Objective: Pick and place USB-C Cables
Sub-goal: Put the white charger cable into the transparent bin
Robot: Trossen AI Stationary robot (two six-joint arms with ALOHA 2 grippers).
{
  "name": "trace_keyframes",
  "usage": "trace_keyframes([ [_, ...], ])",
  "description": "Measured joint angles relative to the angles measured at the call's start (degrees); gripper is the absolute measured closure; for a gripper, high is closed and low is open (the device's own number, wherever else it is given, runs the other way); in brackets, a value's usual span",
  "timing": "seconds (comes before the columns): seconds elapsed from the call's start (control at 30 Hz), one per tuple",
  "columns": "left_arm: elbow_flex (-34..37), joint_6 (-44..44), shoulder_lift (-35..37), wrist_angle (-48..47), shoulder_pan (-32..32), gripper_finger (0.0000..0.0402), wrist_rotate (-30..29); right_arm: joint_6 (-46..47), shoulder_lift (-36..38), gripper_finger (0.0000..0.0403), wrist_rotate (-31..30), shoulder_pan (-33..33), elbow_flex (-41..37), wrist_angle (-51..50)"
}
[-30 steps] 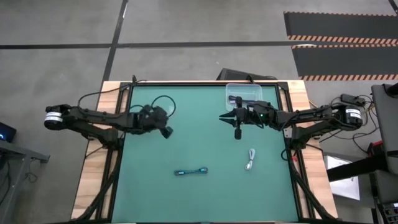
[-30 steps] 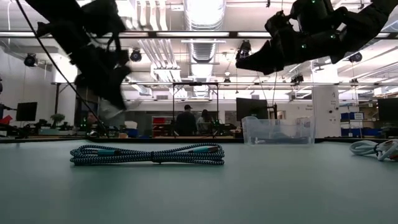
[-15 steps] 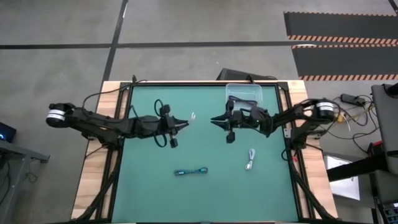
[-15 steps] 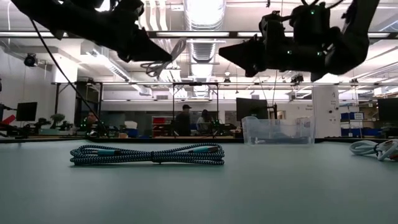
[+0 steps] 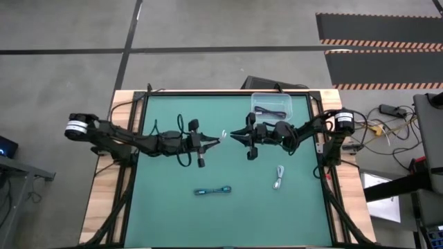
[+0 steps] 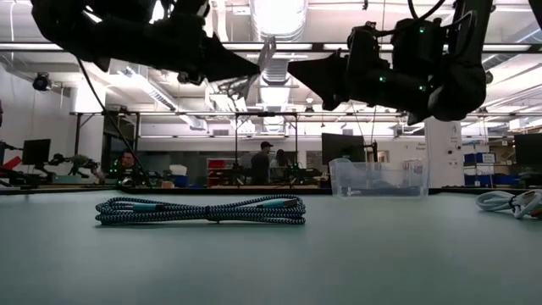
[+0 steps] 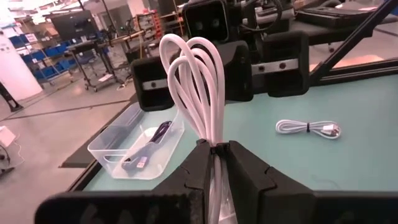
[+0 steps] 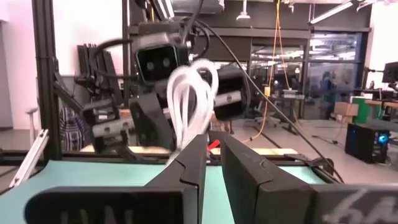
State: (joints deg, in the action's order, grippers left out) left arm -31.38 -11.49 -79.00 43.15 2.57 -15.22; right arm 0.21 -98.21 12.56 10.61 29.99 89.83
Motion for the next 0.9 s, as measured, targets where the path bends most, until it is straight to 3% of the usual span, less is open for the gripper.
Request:
trace_keyframes([
  [0.67, 0.0, 0.5, -1.4, 4.3, 0.0, 0.0379, 0.0, 2.8, -0.1, 0.0363, 0.0, -2.1, 4.2, -5.6],
  [0.9, 0.0, 0.5, -1.4, 4.4, 0.0, 0.0379, 0.0, 3.9, -0.1, 0.0306, -0.5, -2.1, 4.4, -5.6],
])
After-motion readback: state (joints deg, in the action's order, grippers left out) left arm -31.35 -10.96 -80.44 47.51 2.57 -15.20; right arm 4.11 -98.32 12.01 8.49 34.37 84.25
